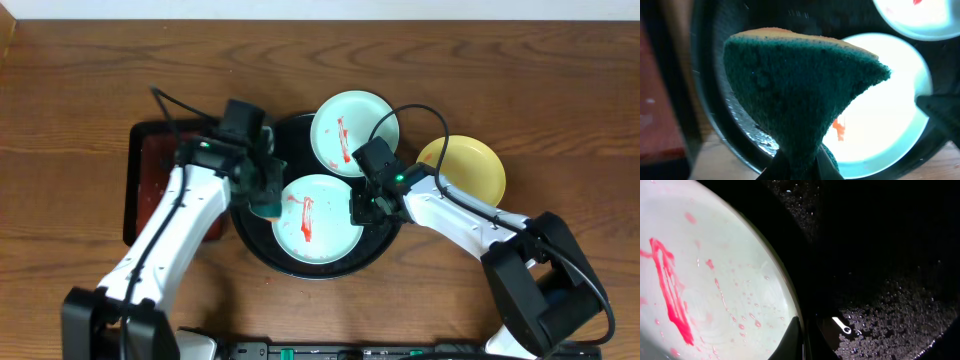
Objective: Clean dirty plates on tray and stack at the side
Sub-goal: 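Bring the sponge in left gripper over the light-blue plate, then scrub the light-blue plate with the sponge while right gripper holds it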
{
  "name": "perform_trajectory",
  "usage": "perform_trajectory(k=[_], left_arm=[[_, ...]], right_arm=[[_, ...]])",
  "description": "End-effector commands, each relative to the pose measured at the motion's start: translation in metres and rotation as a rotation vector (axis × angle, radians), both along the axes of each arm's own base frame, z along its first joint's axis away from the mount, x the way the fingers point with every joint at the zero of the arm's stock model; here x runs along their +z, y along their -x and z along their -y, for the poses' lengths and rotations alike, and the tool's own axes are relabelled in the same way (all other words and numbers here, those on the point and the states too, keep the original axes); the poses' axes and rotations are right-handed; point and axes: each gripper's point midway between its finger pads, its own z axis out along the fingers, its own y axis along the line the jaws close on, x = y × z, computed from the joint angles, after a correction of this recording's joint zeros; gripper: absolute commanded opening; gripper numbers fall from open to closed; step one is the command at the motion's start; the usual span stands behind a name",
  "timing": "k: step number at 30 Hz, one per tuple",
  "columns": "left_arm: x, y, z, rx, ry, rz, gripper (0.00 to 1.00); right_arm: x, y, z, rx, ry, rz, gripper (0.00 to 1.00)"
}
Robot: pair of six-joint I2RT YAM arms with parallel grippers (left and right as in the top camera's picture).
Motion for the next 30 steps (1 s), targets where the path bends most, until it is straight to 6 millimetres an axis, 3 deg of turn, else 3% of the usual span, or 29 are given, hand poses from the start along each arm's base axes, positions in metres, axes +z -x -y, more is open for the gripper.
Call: perform_trajectory(k=[1,9,16,21,23,25,27,30], left_arm=[[-0.023,0.012,0.009,0.003,-0.001,-0.061,0.08],[-0.056,0.018,0.038,-0.076,-0.026,-0.094,0.07],[-0.098,0.024,0.023,0.019,-0.172,-0.191,0.07],[-0.108,0.029,0.024,0.030,-0.174,-0.232,0.08],[-0.106,0.032,0.036,-0.019,-0.108,-0.249,0.08],[-0.101,0.042,0.062,-0.150,0.041,-0.281,0.07],[-0.087,0.055,0.094,-0.304,0.245,-0.308,0.07],[-0.069,0.066,0.119,-0.428,0.435,-0.312,0.07]], right_arm=[[-0.010,0.008,-0.004,0.035,-0.007,-0.031,0.01],[-0.010,0.008,-0.004,0.035,-0.007,-0.030,0.01],[-0.010,0.008,-0.004,0.035,-0.007,-0.031,0.01],[-0.010,0.008,-0.004,0.039,-0.006,-0.029,0.01],[-0.010,0.008,-0.004,0.039,-0.007,-0.029,0.01],[-0.010,0.008,-0.004,0.039,-0.007,-0.029,0.01],[-0.010,0.008,-0.004,0.039,-0.007,-0.028,0.01],[-0.010,0.008,-0.005,0.039,-0.008,-0.027,0.01]])
